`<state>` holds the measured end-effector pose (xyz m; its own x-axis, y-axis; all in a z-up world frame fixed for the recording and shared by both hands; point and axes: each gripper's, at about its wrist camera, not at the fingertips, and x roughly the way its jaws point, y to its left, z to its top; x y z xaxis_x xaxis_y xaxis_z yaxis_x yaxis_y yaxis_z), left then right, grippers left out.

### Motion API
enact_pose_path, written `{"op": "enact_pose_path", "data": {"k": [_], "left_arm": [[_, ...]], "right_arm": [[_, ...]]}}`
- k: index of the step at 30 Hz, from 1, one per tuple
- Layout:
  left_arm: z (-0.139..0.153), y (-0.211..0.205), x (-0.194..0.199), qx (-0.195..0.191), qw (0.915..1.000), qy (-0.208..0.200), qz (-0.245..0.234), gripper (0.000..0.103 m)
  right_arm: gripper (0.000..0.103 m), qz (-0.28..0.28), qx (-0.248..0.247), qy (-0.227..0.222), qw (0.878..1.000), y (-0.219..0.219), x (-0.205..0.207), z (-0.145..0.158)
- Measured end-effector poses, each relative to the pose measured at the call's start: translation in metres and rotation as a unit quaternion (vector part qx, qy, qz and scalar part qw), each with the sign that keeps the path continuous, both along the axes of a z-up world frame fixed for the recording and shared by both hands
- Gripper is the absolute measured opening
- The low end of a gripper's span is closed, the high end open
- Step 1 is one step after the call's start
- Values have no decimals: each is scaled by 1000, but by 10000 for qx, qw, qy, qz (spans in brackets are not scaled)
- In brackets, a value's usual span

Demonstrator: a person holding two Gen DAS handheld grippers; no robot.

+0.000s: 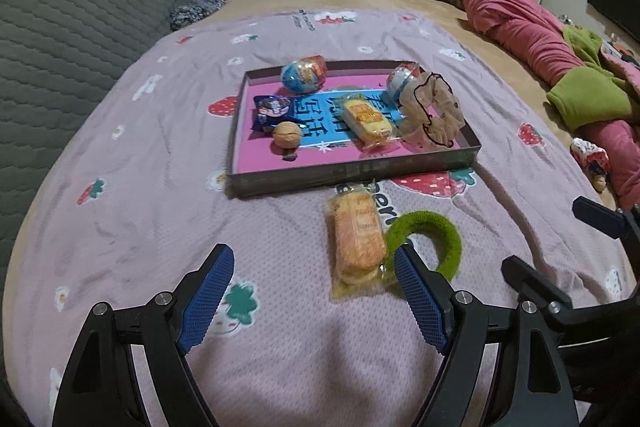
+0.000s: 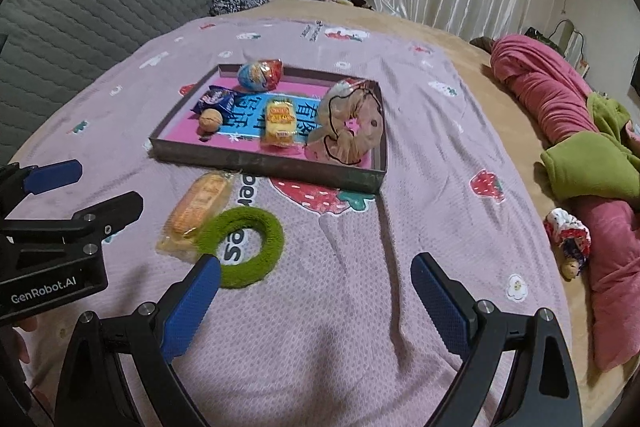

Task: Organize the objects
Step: 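Grasp the wrapped sponge cake with the left gripper while the right grasps the green ring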

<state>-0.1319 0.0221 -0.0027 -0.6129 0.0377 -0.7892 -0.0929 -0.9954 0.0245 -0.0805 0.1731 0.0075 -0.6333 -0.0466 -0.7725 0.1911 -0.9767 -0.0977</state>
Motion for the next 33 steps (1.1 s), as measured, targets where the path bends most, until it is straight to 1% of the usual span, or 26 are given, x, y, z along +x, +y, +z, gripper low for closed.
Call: {"op": "enact_pose_path", "data": {"k": [10,19,31,33], "left_arm": [[-24,8,-34,96,9997,-237,-16,83],[-43,16,-66,249,9984,-495,-58,83],[-76,21,-88,273,9957,-881,10,83],[-80,20,-89,288,9953,-929,40,83]], "right_arm": [[96,30,45,-273,9996,-5,-29,-30],[96,101,18,-434,9990,-13,-47,-47],[96,236,-91,-645,9976,-22,-62,-70],[93,255,-111,-670,9974,-23,-64,-74]]}}
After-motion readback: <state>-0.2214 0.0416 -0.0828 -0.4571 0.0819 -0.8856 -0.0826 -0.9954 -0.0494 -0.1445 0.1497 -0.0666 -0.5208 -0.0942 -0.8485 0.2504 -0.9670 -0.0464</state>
